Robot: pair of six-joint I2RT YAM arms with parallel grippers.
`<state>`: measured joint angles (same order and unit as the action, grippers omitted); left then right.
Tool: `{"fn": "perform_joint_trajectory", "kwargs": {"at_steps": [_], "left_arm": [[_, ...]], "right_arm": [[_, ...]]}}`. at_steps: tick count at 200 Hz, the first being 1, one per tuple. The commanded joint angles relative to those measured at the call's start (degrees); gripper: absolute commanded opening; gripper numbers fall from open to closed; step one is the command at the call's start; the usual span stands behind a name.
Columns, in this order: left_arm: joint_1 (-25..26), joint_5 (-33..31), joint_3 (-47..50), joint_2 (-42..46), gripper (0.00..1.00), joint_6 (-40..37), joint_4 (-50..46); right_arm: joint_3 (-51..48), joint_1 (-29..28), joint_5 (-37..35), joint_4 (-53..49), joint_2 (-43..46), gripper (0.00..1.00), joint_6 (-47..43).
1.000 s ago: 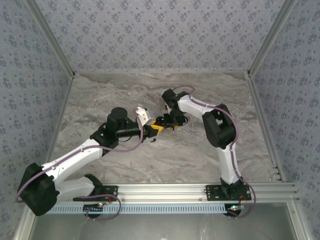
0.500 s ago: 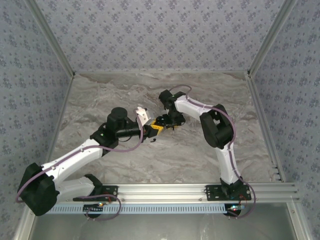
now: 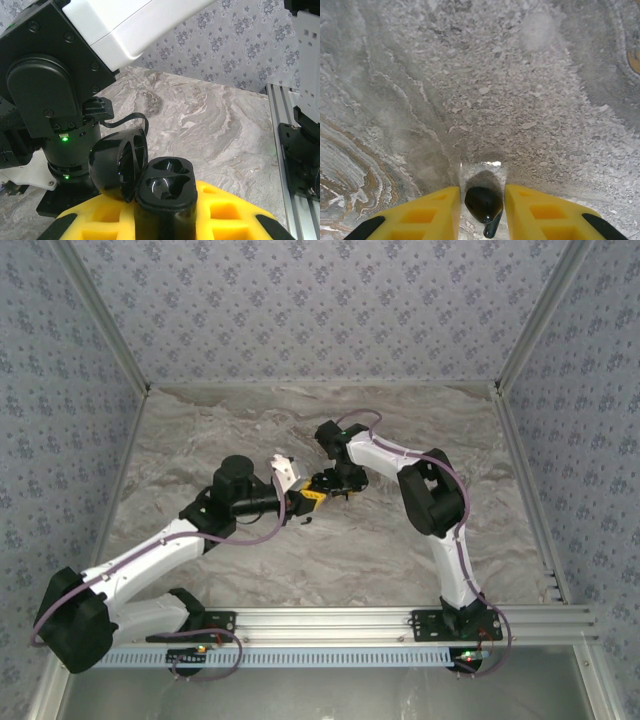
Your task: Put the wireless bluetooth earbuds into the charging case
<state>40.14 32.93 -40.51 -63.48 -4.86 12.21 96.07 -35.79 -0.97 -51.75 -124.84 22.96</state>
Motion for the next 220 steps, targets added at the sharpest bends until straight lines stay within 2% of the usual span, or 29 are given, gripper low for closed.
{"fn": "perform_joint_trajectory", "kwargs": {"at_steps": [1,46,90,191,220], "left_arm": [[0.13,0.28,0.19,1.28,0.0,0.65,1.92],[0.16,0.17,0.36,1.43,0.0,0.74,1.96],[0.14,-0.02,0.7,1.74,0.0,0.91,2.12],[0.12,-0.41,0.87,1.96,0.0,0.93,1.59],[0.16,-0.38,1.0,1.97,0.0,1.06,1.76]], "right_arm": [[1.13,-0.18,-0.76,0.2,-2.41,0.29,2.51],[0.96,0.11,-0.43,0.42,-3.22,0.3,3.25],[-0.44,0.26,-0.72,1.71,-2.34,0.22,1.79],[-8.48,0.16,1.99,3.89,5.87,0.2,-15.65],[-8.82,0.15,1.9,4.15,5.69,0.22,-16.6]]}}
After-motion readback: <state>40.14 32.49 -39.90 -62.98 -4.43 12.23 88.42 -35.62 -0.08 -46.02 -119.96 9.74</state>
